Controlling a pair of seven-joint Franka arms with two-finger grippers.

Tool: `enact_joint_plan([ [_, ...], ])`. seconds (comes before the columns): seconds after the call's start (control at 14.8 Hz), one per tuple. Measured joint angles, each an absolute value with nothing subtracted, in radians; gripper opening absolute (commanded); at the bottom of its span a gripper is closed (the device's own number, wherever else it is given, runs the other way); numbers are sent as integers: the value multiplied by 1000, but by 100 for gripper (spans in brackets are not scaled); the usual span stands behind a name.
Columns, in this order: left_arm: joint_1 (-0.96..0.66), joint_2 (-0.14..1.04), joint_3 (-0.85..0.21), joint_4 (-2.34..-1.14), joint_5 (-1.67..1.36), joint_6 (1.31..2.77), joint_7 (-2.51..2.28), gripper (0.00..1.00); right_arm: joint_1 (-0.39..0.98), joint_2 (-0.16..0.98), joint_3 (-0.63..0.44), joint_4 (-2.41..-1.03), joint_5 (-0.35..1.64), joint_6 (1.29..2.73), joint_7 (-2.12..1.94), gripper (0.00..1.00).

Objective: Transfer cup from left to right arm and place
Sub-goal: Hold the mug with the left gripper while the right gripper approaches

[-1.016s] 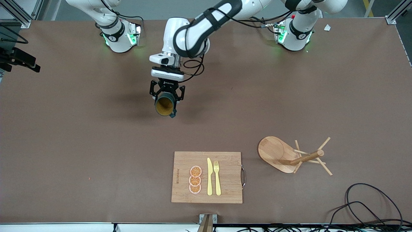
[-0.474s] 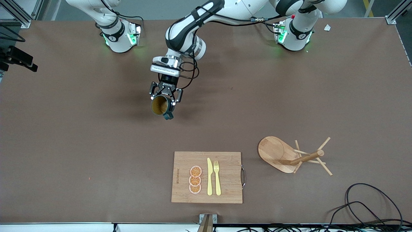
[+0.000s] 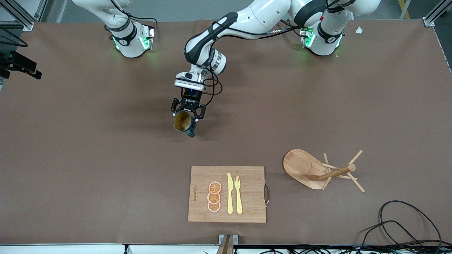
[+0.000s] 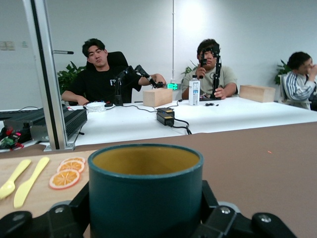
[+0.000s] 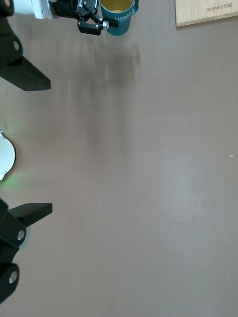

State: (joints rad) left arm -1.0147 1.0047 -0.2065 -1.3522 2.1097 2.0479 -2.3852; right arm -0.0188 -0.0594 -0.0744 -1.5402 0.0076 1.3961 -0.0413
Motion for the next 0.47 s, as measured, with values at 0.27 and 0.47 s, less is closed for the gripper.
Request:
enact_joint_plan([
  [0.27, -1051, 1044, -205, -1352, 2115, 1966, -2471, 39, -20, -25, -76, -1541, 7, 1409, -41, 100],
  [0.47, -1068, 1092, -198, -1353, 2129, 1913, -2499, 39, -21, -4, -78, -1541, 6, 1419, -41, 100],
])
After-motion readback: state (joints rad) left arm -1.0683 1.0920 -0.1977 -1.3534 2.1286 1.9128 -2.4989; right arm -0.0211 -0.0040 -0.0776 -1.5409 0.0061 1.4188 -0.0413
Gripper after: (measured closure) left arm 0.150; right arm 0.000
